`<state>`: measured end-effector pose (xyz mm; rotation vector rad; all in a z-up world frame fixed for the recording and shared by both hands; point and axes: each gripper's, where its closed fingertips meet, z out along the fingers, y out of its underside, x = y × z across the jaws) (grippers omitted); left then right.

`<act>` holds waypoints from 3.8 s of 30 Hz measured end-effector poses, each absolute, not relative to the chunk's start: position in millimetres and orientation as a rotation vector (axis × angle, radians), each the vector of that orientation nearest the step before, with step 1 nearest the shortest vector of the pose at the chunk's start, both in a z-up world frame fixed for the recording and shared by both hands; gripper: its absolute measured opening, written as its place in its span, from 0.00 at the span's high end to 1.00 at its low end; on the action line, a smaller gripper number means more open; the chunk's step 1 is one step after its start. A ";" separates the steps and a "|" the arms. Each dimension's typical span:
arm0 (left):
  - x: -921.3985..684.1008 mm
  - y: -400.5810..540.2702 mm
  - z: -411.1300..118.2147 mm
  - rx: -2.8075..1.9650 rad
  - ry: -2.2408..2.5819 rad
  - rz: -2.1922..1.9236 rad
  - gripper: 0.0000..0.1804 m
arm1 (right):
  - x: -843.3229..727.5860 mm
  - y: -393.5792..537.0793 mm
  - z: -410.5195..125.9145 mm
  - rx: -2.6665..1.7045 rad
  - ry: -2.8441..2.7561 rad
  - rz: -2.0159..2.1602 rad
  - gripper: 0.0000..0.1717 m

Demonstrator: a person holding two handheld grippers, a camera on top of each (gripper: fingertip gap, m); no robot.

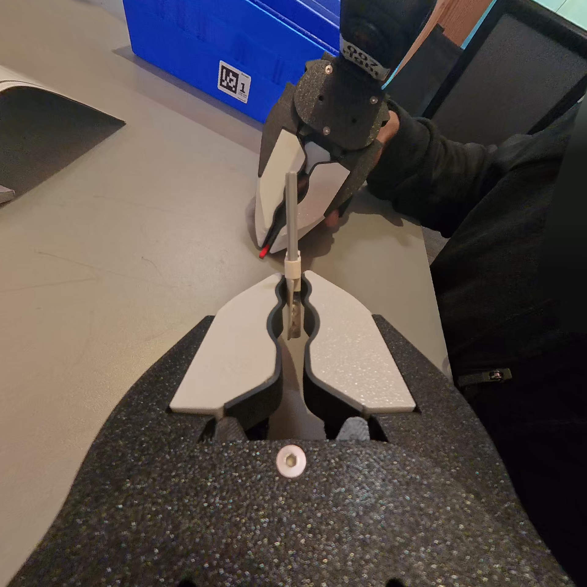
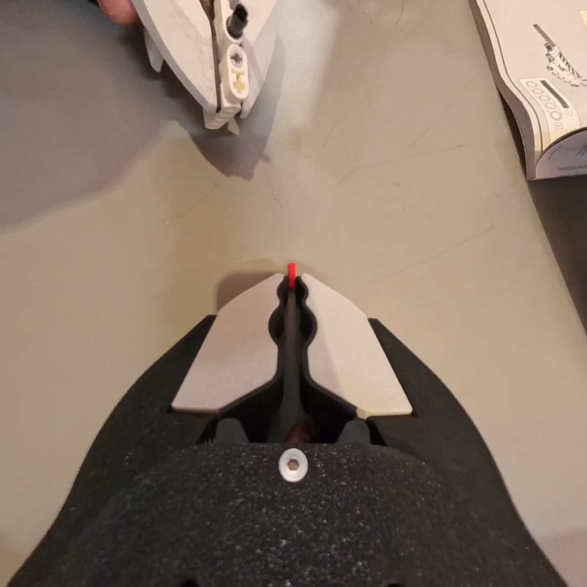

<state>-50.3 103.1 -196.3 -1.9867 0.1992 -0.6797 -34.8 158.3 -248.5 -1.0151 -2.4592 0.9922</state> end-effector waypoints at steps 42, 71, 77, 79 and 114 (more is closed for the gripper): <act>-30.5 86.0 -210.2 -2.115 0.338 -0.855 0.96 | -38.1 98.8 -194.4 0.472 -2.172 0.248 0.98; -43.1 88.1 -218.3 -2.191 0.194 -0.837 0.96 | -52.4 98.8 -199.7 0.090 -2.004 0.542 0.99; -54.0 92.7 -234.4 -2.324 0.195 -0.594 0.96 | -49.6 109.8 -208.6 -0.062 -2.045 0.667 1.00; -56.9 92.6 -237.2 -2.348 0.212 -0.531 0.96 | -49.3 111.8 -210.0 -0.086 -2.052 0.689 1.00; -48.0 109.4 -195.6 -2.023 0.182 -0.551 0.98 | -56.9 108.6 -192.6 -0.081 -1.922 0.604 1.00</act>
